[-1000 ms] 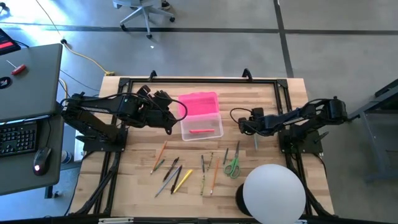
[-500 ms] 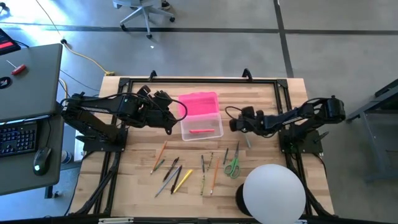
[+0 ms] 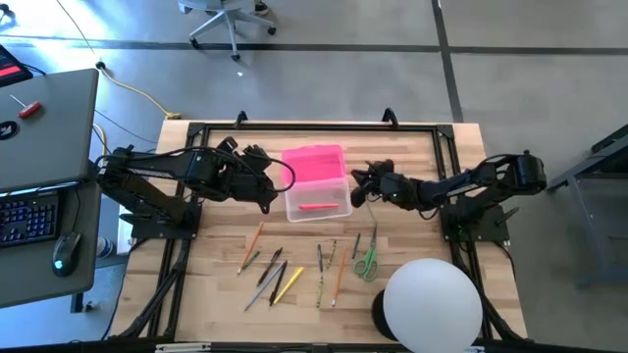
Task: Pick & place school supplies into a supply box
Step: Put the light blue pencil into the pink supply box, then put the left orange pencil into the pink supply box
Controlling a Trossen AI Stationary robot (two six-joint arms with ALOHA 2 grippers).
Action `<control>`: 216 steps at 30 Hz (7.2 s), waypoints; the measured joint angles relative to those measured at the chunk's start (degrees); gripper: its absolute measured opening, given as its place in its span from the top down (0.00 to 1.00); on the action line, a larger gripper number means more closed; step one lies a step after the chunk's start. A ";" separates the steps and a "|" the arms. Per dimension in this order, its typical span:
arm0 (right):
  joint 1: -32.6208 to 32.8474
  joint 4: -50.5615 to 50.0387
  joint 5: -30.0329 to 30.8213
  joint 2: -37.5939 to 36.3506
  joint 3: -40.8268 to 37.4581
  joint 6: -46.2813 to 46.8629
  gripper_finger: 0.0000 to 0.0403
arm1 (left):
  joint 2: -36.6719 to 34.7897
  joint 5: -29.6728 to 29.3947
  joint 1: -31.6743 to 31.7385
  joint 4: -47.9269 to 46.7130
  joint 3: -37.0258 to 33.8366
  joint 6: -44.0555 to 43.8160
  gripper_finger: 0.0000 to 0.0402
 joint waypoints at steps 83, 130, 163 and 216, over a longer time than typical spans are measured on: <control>7.13 -9.92 -12.34 -6.93 12.73 -30.56 0.74 | -8.26 -0.66 -40.87 47.30 -62.15 -65.21 0.89; 7.11 3.65 -13.54 -10.40 4.73 -29.11 0.74 | 2.07 -4.49 -33.15 64.78 -65.90 -46.76 0.55; 7.09 -1.05 -13.54 -10.40 4.71 -29.01 0.74 | 19.42 -17.54 -25.16 73.63 -63.08 -51.10 0.94; 6.68 -3.13 -13.56 -10.40 4.68 -27.04 0.74 | -19.61 -6.01 -27.83 57.18 -71.71 -26.75 0.57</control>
